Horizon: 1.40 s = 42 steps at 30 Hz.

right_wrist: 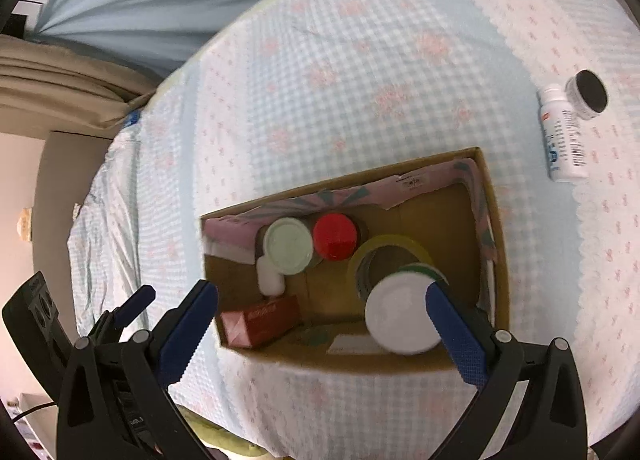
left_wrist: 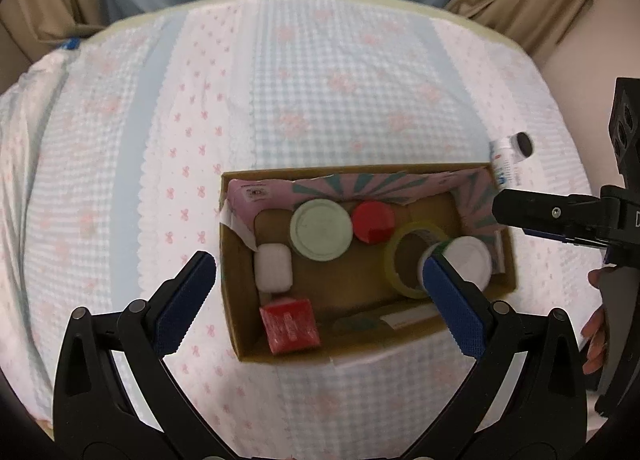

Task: Organize rigid objects
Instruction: 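Move both tools toward the white pill bottle and black-lidded jar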

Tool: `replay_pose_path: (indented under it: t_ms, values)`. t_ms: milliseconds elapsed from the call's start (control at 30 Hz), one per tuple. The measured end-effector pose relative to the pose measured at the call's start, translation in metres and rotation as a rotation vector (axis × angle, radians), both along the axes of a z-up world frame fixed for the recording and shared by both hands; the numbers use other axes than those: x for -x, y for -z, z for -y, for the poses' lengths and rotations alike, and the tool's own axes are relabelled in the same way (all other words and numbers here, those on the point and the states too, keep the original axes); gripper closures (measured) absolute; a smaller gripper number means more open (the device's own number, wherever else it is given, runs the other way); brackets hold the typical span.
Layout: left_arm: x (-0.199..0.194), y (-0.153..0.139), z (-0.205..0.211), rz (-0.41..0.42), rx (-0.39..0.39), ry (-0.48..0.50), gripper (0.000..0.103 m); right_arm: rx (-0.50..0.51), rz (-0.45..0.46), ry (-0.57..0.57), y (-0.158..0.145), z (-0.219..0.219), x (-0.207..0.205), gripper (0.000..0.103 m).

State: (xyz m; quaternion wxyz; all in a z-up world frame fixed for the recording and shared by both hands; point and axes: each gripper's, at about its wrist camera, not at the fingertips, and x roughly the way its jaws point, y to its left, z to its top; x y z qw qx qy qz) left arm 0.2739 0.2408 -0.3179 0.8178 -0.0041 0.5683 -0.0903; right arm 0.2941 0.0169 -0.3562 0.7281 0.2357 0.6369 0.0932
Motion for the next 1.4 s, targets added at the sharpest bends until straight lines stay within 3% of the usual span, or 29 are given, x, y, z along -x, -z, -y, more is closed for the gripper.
replay_pose_path:
  t_ms: [233, 467, 700, 933, 1167, 1400]
  values:
    - [0.031, -0.037, 0.018, 0.046, 0.033, 0.015, 0.0, 0.016, 0.112, 0.022, -0.049, 0.021, 0.04, 0.0]
    - [0.058, -0.06, 0.053, 0.069, 0.061, 0.014, 0.0, 0.058, 0.125, 0.015, -0.08, 0.07, 0.085, 0.0]
    - [0.073, -0.076, 0.12, 0.101, 0.071, -0.005, 0.0, 0.184, 0.203, -0.034, -0.105, 0.144, 0.116, 0.0]
    - [0.081, -0.082, 0.204, 0.165, 0.051, -0.11, 0.0, 0.3, 0.297, -0.193, -0.115, 0.223, 0.109, 0.0]
    - [0.056, -0.051, 0.275, 0.127, 0.04, -0.131, 0.0, 0.374, 0.352, -0.306, -0.096, 0.286, 0.078, 0.0]
    - [0.0, 0.021, 0.328, 0.059, 0.07, -0.096, 0.0, 0.372, 0.477, -0.412, -0.045, 0.317, 0.045, 0.0]
